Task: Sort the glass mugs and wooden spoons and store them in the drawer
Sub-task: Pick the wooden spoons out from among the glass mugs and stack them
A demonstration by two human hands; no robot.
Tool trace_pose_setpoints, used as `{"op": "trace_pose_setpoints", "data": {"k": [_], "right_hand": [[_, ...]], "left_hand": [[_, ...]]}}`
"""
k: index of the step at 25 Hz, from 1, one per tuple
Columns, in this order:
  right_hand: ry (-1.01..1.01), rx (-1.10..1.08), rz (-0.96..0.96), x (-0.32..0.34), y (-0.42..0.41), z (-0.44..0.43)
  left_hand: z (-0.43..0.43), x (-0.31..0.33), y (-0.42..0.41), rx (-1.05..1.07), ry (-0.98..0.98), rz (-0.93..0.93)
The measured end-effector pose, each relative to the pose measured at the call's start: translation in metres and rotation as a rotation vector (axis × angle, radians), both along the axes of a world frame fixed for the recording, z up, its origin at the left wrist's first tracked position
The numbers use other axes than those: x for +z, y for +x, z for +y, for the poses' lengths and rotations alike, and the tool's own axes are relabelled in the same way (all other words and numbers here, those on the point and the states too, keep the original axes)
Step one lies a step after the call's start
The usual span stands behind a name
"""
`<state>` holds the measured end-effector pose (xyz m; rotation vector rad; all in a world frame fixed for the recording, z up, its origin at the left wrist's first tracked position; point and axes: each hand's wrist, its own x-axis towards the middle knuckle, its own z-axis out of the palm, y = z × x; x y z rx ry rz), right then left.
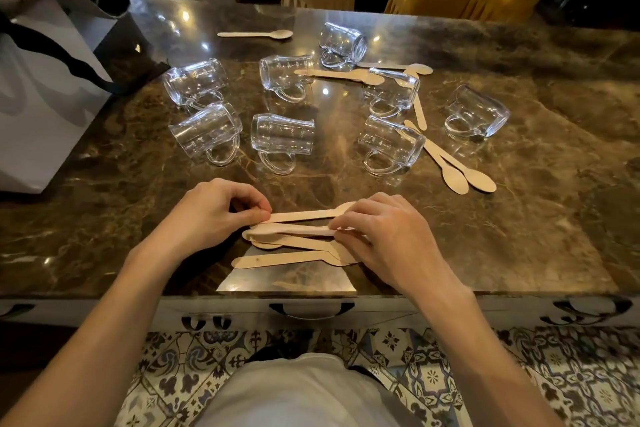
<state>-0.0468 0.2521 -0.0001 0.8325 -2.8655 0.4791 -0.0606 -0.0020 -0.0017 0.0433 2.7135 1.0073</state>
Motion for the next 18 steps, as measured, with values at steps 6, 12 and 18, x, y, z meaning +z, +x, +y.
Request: {"op": "trace_pose_setpoints", "data": {"k": [6, 12, 18], "right_hand": [[-0.011, 0.001, -0.038, -0.003, 0.001, 0.004], [-0.028, -0.016, -0.025, -0.003, 0.0, 0.003], [-0.087, -0.119, -0.012, 0.005, -0.006, 0.007]], "left_hand": [[0.001, -0.001, -0.004, -0.031, -0.011, 0.005], [0.0, 0.001, -0.007, -0.088, -0.052, -0.015], [0.007, 0.02, -0.02, -0.194, -0.066, 0.012]]}}
